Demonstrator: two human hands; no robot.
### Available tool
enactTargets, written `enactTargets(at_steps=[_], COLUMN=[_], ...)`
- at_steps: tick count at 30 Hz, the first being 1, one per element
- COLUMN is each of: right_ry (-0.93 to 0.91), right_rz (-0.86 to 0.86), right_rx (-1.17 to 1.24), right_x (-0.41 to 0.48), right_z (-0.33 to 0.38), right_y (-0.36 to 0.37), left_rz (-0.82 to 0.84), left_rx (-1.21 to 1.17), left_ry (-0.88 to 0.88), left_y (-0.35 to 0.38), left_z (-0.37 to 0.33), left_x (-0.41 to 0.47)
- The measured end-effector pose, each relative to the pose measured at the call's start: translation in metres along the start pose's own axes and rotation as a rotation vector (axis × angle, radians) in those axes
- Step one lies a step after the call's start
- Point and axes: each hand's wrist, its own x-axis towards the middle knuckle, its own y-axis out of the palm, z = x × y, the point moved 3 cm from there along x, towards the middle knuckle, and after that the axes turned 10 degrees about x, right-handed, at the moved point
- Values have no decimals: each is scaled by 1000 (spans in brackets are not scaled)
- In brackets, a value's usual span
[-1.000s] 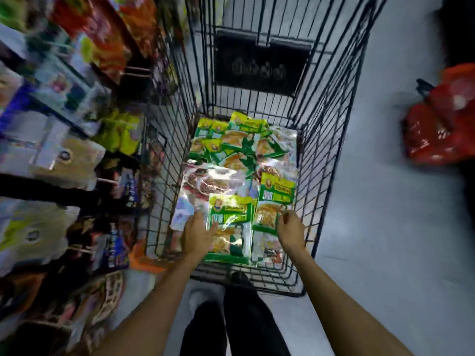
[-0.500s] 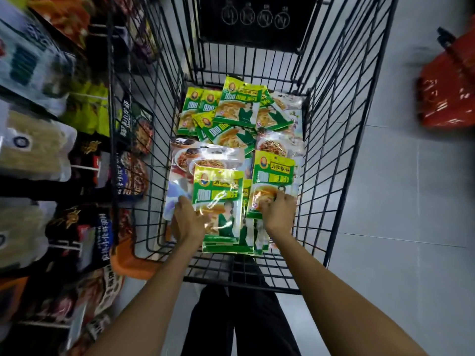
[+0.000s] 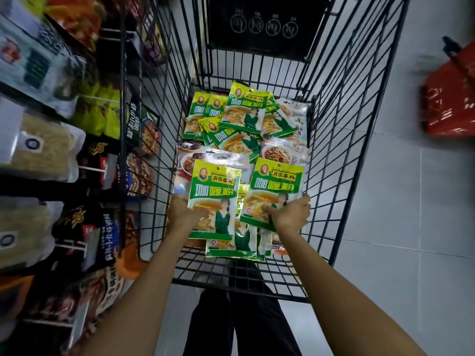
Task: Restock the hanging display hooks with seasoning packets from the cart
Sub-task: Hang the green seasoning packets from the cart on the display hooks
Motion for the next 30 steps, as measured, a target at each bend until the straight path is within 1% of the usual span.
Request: enactTargets(at_steps=[4,7,11,15,19,21,24,27,30], right_ry=[80,124,48,-85,-223,-302,-415,-547,-666], right_rz=[102,219,349,418,522,566,666,706,852], right_rx=[251,442,448,529,578,598,628,622,604], right_x=[1,-1,-16,-32,-64,-86,-131,-191,-265], right_z=[1,-1,8,37,89,120,164,200,230], right_y=[-4,-6,-13,-31,-55,-68,-81,-93,-104], left_rz=[85,194,143,84,-18,-98,-298,-468,-630], left_rx=[-166,-205,-252,-311,-387,-425,-441,-474,-527], left_ry=[12,-11,-5,23,127,204,326,375,428], left_y=[0,2,-6,-33,-94,-134,-199,-265,-327], left_z=[-6,-8,-15,-23,-36,-40,-41,-29,-6], left_x=[-6,-12,-22,-38,-64,-85,-132,-191,-255])
